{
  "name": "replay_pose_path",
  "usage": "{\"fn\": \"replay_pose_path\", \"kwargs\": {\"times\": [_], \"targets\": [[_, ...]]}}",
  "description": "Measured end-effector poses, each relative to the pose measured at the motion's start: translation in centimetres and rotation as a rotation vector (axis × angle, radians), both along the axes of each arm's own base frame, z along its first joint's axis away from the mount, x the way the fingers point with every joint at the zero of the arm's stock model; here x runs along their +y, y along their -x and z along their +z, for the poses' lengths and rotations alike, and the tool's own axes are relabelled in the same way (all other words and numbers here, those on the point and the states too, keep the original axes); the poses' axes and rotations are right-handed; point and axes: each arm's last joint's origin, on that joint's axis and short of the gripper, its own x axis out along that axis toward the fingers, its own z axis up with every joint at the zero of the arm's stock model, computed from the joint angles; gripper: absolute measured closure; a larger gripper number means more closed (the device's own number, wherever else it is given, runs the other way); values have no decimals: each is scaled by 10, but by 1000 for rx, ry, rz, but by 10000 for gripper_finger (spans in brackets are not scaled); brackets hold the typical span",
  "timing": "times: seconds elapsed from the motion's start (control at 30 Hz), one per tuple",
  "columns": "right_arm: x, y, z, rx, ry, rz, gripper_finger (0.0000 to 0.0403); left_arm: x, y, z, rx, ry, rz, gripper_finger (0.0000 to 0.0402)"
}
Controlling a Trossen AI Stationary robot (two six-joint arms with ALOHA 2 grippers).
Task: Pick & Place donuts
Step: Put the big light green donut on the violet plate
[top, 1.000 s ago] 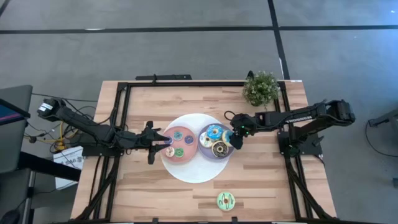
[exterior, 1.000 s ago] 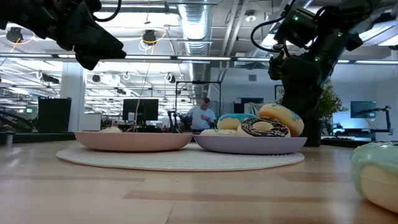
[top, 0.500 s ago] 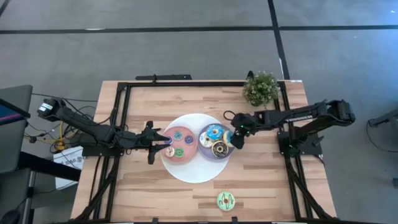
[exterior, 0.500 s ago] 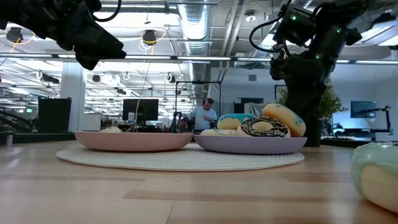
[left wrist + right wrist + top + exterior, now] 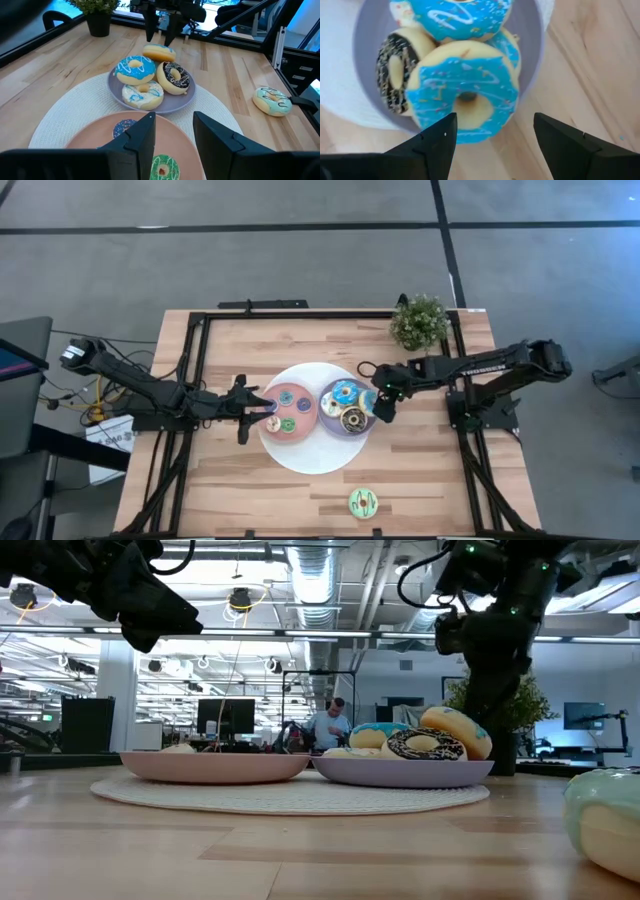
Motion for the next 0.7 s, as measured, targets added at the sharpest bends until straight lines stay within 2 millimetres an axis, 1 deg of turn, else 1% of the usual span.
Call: {"fn": "replay_pose_path", "kwargs": {"times": [0.13, 0.27, 0.37, 0.53, 0.7], "targets": [[6, 5, 9, -31, -2, 18, 148, 0, 0, 0, 0, 0, 2, 278], [12, 20, 23, -41, -25, -6, 148, 0, 0, 0, -1, 0, 4, 278], [21, 33, 33, -61, -59, -38, 148, 0, 0, 0, -3, 0, 4, 278], [46, 45, 43, -119, -47, -90, 147, 1, 0, 0, -5, -6, 25, 278], [78, 53, 41, -154, -16, -96, 147, 3, 0, 1, -14, -34, 110, 278]]}}
